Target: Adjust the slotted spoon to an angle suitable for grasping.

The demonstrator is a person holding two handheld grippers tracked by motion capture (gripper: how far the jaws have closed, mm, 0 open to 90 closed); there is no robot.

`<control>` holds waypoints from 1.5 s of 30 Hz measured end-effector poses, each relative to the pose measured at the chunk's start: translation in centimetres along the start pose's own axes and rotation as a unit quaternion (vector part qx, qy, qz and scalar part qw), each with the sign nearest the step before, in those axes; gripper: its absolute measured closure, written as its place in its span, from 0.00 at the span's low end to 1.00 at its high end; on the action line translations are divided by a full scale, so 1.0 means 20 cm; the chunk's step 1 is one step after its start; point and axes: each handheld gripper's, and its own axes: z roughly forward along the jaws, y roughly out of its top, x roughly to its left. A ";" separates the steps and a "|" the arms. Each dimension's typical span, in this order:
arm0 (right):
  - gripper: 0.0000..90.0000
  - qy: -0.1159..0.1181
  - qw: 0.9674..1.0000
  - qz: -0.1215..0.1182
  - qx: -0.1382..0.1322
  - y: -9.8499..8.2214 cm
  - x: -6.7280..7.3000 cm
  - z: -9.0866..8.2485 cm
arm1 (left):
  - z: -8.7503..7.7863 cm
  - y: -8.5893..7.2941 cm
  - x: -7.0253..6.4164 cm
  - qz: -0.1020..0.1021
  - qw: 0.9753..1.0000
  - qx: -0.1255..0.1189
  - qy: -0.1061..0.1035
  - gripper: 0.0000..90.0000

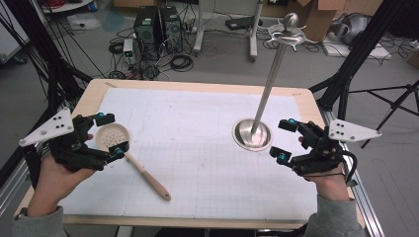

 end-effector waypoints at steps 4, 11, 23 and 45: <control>0.12 -0.001 1.000 0.002 0.002 -0.01 -0.01 0.00 | 0.00 0.00 0.01 -0.003 1.000 -0.001 0.004 0.07; 0.12 0.001 1.000 0.000 0.003 -0.01 0.00 0.00 | -0.02 -0.02 0.03 -0.028 0.999 0.029 -0.005 0.25; 0.12 -0.002 1.000 0.000 0.014 -0.01 0.01 0.01 | -0.01 -0.10 0.08 -0.039 0.997 0.067 0.002 0.62; 0.12 0.006 1.000 0.000 0.024 -0.01 0.01 0.04 | 0.09 -0.35 0.16 -0.048 0.993 0.106 -0.003 0.99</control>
